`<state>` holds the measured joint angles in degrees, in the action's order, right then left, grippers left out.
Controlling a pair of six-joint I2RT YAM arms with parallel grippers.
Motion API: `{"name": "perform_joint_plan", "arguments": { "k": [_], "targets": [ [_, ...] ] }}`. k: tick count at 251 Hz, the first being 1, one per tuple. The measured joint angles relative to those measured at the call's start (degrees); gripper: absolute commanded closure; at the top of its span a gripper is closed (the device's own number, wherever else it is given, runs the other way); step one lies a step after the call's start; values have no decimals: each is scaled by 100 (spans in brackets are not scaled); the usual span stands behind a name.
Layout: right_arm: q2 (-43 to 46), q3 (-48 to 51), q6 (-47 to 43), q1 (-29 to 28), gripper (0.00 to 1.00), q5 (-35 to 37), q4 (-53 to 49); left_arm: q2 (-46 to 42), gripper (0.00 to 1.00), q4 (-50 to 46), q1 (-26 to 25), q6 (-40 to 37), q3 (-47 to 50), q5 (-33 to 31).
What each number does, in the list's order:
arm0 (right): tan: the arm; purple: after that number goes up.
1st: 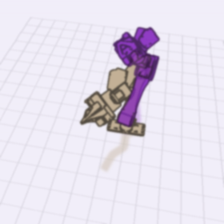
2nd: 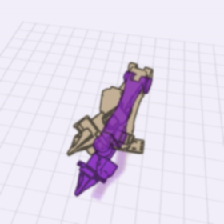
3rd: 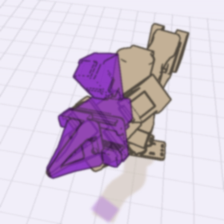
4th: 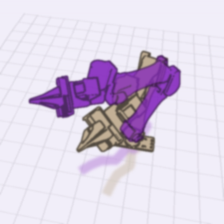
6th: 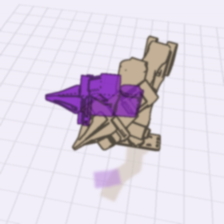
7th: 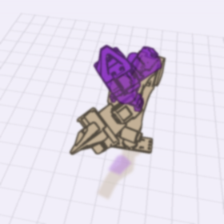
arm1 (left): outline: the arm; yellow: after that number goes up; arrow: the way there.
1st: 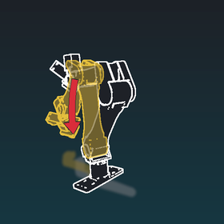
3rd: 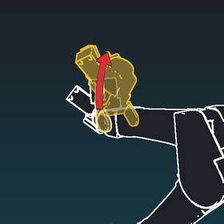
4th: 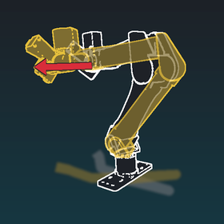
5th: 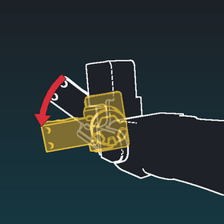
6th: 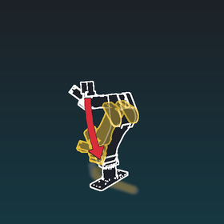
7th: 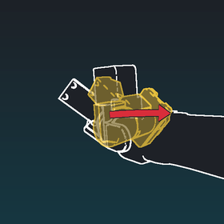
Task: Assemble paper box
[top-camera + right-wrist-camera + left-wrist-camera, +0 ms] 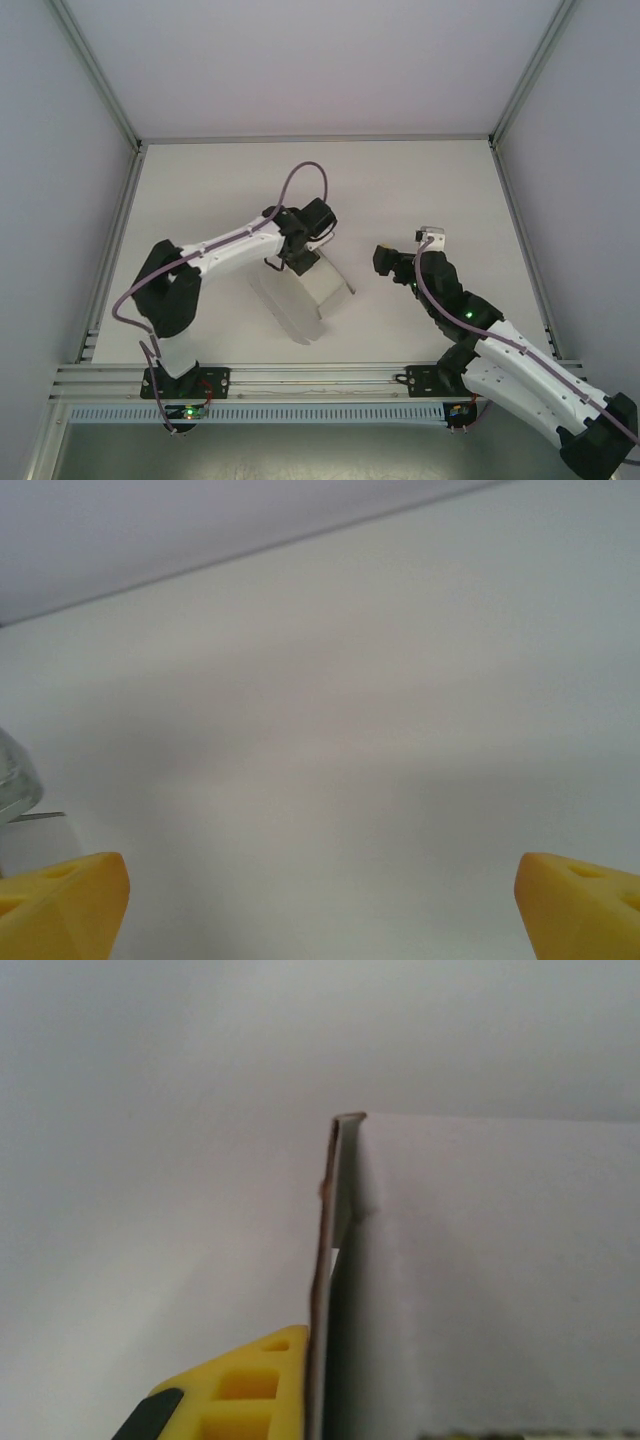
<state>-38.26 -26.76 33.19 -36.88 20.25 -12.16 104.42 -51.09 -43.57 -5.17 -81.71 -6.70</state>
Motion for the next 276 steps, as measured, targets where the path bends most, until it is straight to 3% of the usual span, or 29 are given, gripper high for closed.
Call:
{"name": "perform_joint_plan", "arguments": {
  "k": [34,81,136,201,240,255,276],
  "targets": [
    [-46,155,85,284,2,-291,-142,817,100,-699,-120,-822,-981,-295],
    [-258,286,162,494,2,-590,-205,1932,100,-1132,-280,-1307,-1969,-1134],
    [-275,295,210,529,2,-741,-249,2256,100,-793,-568,-1637,-1895,-1827],
    [-273,365,256,603,2,-789,-267,2168,99,614,-898,-2142,-1029,-2511],
    [-273,372,256,605,2,-798,-269,2133,91,824,-931,-2271,-957,-2573],
    [-273,372,254,634,2,-817,-267,2074,81,890,-931,-2299,-901,-2549],
    [-273,372,254,662,2,-857,-269,1956,59,1051,-931,-2304,-835,-2494]
  ]
}}
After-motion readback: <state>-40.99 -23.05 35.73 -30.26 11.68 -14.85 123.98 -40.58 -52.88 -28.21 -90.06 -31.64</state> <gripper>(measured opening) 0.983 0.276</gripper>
